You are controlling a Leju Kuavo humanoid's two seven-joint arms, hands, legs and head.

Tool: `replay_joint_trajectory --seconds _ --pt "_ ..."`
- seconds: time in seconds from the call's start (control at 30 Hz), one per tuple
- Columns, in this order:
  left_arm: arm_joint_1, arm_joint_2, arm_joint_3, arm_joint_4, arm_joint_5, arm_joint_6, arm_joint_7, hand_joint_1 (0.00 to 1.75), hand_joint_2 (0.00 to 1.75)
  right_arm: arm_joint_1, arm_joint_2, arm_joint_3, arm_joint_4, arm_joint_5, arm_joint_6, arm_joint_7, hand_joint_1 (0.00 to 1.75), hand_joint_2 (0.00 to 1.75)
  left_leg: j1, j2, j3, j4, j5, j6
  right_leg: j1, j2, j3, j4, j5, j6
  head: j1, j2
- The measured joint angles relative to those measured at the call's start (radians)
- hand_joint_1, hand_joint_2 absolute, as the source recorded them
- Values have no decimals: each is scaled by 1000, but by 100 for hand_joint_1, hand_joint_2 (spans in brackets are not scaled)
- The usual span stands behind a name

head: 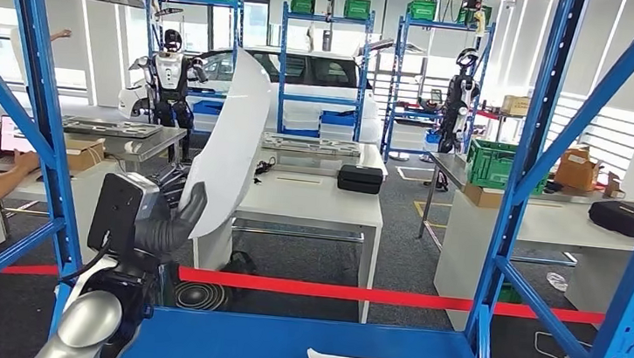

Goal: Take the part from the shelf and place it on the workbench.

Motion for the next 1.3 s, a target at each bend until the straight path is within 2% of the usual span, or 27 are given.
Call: replay_joint_trajectory --seconds 0.2,0.33,0.4,0.43,0.47,0.53,0.57,0.6,0.63,0.7,0.73,0.77,0.9,0.93,1.0,1.07,1.1,1.13,1.17,1.23,1.27,1.3 --pt "28 20 -47 -76 44 -5 -4 175 175 0 0 -12 0 -5 -3 11 0 175 -1 0 0 1 0 1 0 0 0 -1 0 1 0 0" --pt "40 36 -84 -97 105 -28 3 175 175 1 0 -20 0 -16 -7 8 0 175 -7 0 2 5 3 12 -4 0 2 -5 9 11 0 0" --pt "45 38 -99 -102 126 -36 5 175 175 1 0 -27 0 -22 -8 5 0 175 0 4 10 -10 18 17 -4 0 -1 -1 4 18 0 0" --pt "47 39 -105 -103 131 -38 5 175 175 1 -1 -31 0 -23 -9 4 0 175 3 7 12 -19 27 21 -3 -1 -9 18 -13 22 0 0" --pt "48 39 -110 -104 135 -39 5 175 175 1 -1 -33 0 -25 -9 3 0 175 7 11 13 -25 33 24 -4 -3 -26 60 -43 24 1 0" --pt "54 39 -118 -105 143 -44 5 175 175 1 -1 -37 0 -27 -10 2 0 175 7 16 4 -22 36 27 -9 -4 -81 198 -117 31 1 0" --pt "59 39 -122 -105 150 -49 5 175 175 1 -1 -39 0 -28 -10 1 0 175 7 17 -1 -17 36 27 -13 -4 -103 258 -140 35 1 0" --pt "65 39 -126 -105 158 -55 6 175 175 1 -1 -40 0 -29 -10 1 0 175 9 19 -7 -11 36 26 -17 -5 -110 287 -146 39 1 0" --pt "70 39 -129 -105 164 -61 6 175 175 1 -1 -41 0 -31 -11 1 0 175 11 19 -14 -3 35 23 -21 -7 -95 271 -132 43 2 0" --pt "76 39 -133 -107 172 -68 5 175 175 0 -1 -43 0 -32 -12 0 0 175 18 20 -30 18 30 11 -30 -12 -18 148 -93 52 2 0" --pt "77 39 -134 -109 173 -69 5 175 175 0 0 -44 0 -33 -12 -1 0 175 19 19 -39 29 26 3 -31 -11 13 98 -78 53 2 0" --pt "78 39 -134 -110 174 -69 4 175 175 0 0 -45 0 -33 -13 -1 0 175 18 18 -44 38 23 -5 -31 -10 31 67 -73 49 2 0" --pt "80 42 -137 -115 176 -73 2 175 175 -2 2 -48 1 -33 -14 -2 0 175 16 13 -58 52 20 -31 -31 -6 22 60 -73 11 0 0" --pt "81 44 -138 -115 176 -73 3 175 175 -2 2 -49 1 -33 -14 -2 0 175 17 13 -66 68 3 -36 -32 -7 19 56 -67 3 -1 0" --pt "82 48 -138 -115 176 -73 2 175 175 -2 2 -51 1 -33 -14 -2 0 175 18 13 -100 158 -67 -44 -31 -9 8 51 -54 -10 -2 0" --pt "85 50 -139 -115 176 -73 2 175 175 -2 2 -54 1 -33 -15 -2 0 175 18 13 -140 281 -136 -48 -28 -10 -9 51 -40 -14 -3 0" --pt "88 51 -139 -115 176 -73 2 175 175 -2 2 -55 1 -33 -15 -2 0 175 18 13 -145 314 -147 -46 -26 -10 -18 51 -33 -15 -4 0" --pt "90 52 -140 -115 176 -73 2 175 175 -2 2 -56 1 -33 -15 -2 0 175 17 13 -130 308 -136 -43 -24 -10 -27 51 -25 -15 -4 0" --pt "91 53 -140 -116 176 -74 1 175 175 -2 2 -57 1 -34 -15 -2 0 175 16 13 -97 265 -110 -37 -22 -9 -37 51 -16 -15 -4 0" --pt "92 55 -141 -125 176 -77 -4 175 175 -1 3 -57 1 -36 -16 -3 0 175 10 13 -2 122 -68 -21 -19 -9 -51 51 1 -11 -4 0" --pt "93 56 -141 -133 176 -78 -8 175 175 -1 5 -58 1 -37 -17 -4 0 175 5 14 31 68 -58 -16 -19 -9 -54 49 9 -6 -4 0" --pt "95 59 -141 -140 176 -80 -12 175 175 0 6 -58 1 -36 -17 -5 0 175 1 14 48 35 -56 -13 -20 -10 -54 46 18 0 -4 0"
